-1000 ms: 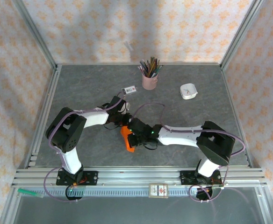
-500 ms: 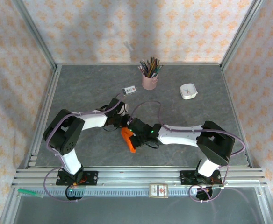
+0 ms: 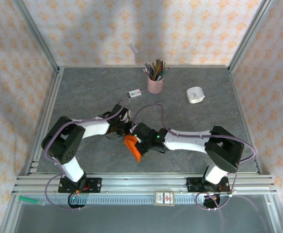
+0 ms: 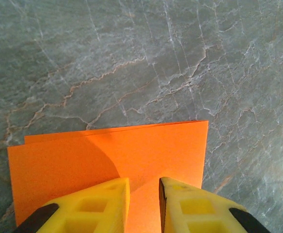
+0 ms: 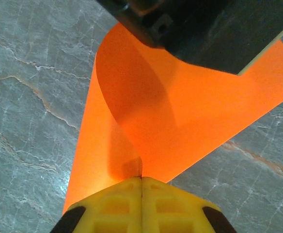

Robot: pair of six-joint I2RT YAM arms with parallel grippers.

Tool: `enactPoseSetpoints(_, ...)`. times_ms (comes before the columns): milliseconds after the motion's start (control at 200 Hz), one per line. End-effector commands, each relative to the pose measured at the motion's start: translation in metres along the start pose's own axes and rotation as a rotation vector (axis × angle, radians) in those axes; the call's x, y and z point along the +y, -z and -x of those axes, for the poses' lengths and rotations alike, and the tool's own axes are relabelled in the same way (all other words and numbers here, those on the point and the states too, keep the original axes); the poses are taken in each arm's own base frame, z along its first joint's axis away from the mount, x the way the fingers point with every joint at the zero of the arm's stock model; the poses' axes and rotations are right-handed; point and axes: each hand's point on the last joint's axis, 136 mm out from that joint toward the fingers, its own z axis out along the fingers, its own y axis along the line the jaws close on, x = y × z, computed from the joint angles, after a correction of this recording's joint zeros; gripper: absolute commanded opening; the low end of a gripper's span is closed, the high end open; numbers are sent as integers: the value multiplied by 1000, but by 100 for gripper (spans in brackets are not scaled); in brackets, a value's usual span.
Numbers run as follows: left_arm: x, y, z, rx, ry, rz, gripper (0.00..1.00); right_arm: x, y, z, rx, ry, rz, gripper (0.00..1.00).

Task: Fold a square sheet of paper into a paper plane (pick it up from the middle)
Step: Perform the third fold on the triangle at the bottom-center of the table.

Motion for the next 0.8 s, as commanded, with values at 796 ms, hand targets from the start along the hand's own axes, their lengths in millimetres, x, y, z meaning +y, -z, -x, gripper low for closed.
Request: enactPoseSetpoints(796, 10, -8, -8, 45, 15, 47, 28, -10, -14, -2, -49, 43, -41, 4)
